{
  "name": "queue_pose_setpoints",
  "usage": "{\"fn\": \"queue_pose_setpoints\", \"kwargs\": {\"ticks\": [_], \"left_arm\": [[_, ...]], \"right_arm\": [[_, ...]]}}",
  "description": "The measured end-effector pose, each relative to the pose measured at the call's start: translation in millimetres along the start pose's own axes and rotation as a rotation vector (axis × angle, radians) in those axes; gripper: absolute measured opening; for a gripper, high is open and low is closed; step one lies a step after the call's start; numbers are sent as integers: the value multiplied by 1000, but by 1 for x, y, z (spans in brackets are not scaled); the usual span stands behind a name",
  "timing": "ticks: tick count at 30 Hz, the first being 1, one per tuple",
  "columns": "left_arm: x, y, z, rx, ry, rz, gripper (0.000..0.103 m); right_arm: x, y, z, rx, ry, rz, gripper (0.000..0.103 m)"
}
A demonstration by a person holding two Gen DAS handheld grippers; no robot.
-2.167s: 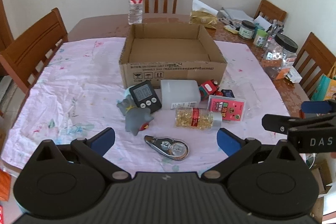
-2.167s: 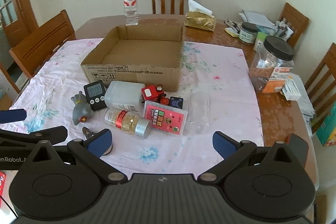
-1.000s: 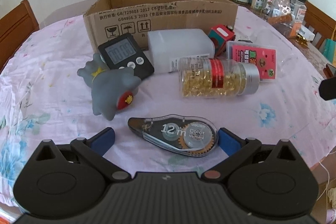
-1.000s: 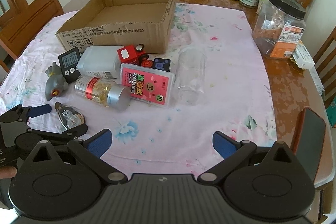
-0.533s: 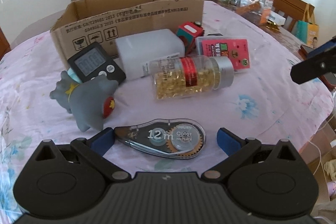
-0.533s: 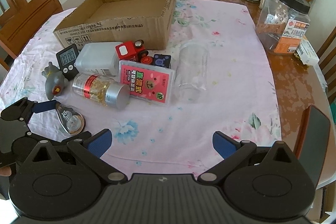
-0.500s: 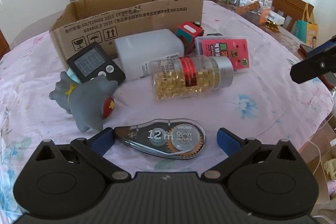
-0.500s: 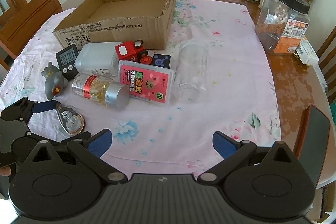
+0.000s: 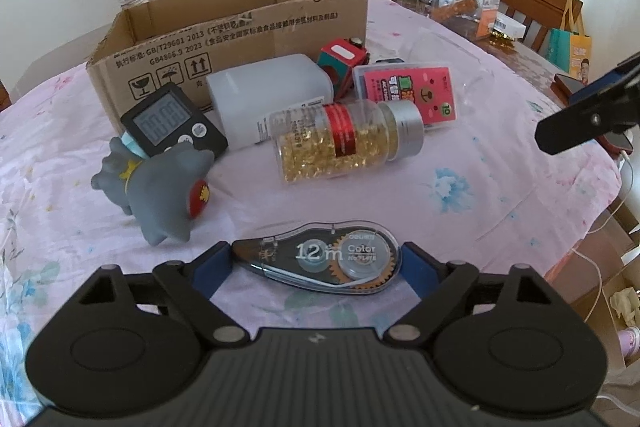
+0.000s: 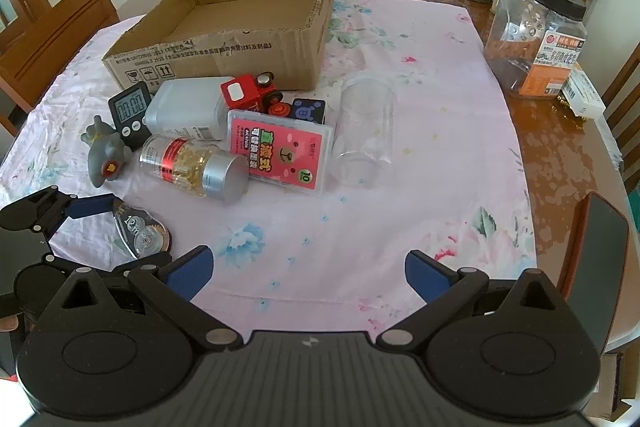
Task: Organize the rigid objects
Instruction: 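Lower the left tool and grasp the correction tape dispenser, then grasp the gold capsule bottle with the right tool while the left tool holds the tape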
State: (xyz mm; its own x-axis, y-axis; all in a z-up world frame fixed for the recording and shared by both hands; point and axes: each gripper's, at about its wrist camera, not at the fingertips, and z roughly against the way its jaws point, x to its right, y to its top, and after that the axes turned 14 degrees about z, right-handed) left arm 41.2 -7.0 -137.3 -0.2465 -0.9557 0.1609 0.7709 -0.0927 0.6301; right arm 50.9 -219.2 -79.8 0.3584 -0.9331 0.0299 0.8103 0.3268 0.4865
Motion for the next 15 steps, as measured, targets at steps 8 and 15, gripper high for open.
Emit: {"fn": "queue_pose_setpoints", "kwargs": {"ticks": [8,15], "left_arm": [[-23,-11,17,-6,100,101,90],[-61,-10,25,-22,183,196,90]], "right_arm": [[-9,-3,-11,-6,46,14,103],[-31,6,-23,-13,104,40,103]]}}
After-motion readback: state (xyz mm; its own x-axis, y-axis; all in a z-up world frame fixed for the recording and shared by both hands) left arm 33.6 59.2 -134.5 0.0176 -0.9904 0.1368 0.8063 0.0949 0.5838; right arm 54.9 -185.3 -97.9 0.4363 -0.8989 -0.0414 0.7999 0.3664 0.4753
